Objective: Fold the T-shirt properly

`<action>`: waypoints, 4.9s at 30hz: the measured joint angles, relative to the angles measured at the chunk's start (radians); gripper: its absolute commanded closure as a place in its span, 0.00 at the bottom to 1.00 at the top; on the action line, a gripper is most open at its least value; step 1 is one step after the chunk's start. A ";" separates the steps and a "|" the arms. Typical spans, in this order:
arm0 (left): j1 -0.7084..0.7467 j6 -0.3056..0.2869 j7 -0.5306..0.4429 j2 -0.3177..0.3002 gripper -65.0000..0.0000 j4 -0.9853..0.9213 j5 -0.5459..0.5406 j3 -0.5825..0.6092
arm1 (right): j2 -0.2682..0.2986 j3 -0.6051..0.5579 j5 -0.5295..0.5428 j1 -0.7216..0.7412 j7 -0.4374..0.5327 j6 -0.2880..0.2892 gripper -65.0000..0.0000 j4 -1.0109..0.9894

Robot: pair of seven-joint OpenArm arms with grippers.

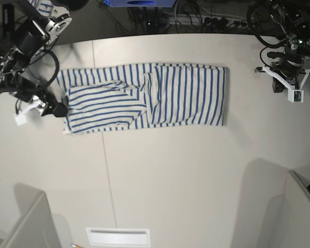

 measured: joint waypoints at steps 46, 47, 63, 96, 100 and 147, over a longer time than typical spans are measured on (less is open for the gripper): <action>-0.054 0.026 -0.165 -0.039 1.00 -0.187 0.214 0.470 | 0.005 -0.517 0.065 -0.087 0.202 0.010 0.74 0.019; -0.057 0.026 -0.165 -0.040 1.00 -0.187 0.215 0.482 | 0.005 -0.520 0.058 -0.082 0.192 -0.016 0.85 0.014; -0.095 0.034 -0.181 -0.038 1.00 -0.181 0.214 0.700 | 0.058 -0.755 -0.058 -0.052 0.311 -0.390 1.00 0.183; -0.247 0.010 -0.059 0.008 1.00 -0.248 0.196 0.752 | 0.196 -1.374 -0.053 0.056 0.472 -0.883 1.00 0.676; -0.243 0.010 -0.044 0.005 1.00 -0.211 0.200 0.752 | 0.196 -1.469 -0.050 0.100 0.474 -0.972 1.00 0.697; 0.026 -0.001 -0.047 -0.019 1.00 -0.004 0.184 0.217 | -0.212 -1.706 -0.642 0.100 0.333 -1.034 1.00 0.472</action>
